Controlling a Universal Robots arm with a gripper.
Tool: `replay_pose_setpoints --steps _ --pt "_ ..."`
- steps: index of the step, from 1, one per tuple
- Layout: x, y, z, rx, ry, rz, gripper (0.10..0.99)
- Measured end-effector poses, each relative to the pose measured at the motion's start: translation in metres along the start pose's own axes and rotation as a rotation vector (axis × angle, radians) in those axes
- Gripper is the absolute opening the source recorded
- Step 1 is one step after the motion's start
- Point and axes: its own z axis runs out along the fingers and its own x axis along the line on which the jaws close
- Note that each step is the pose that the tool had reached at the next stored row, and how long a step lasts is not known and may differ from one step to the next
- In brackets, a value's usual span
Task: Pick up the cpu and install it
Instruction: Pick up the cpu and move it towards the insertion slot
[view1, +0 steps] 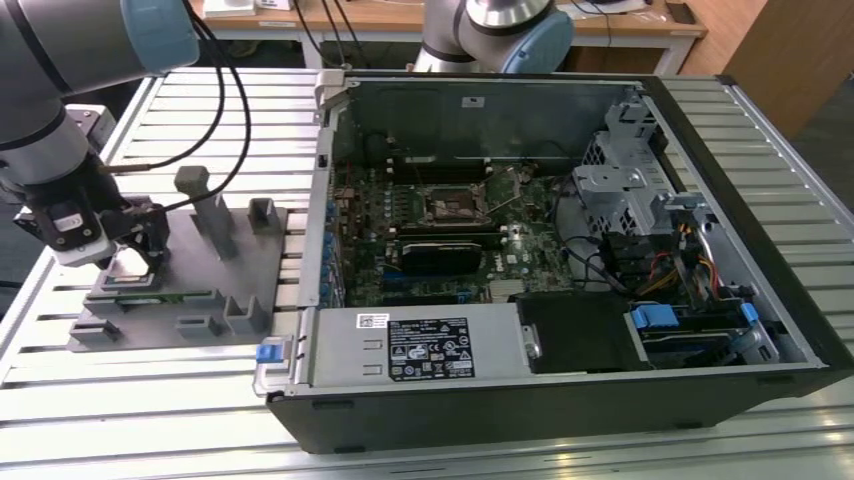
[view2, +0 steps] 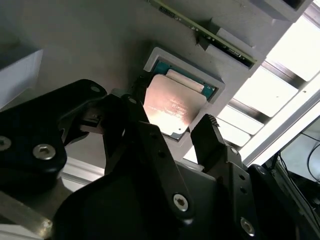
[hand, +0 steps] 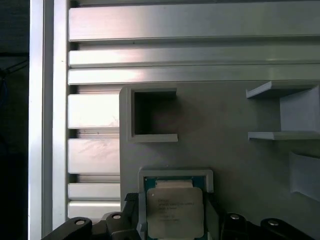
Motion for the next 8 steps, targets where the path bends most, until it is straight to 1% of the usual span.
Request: replay_pose_setpoints --steps 8 --pt "-0.0011 0.0000 0.0006 0.000 -0.0007 -0.001 0.635"
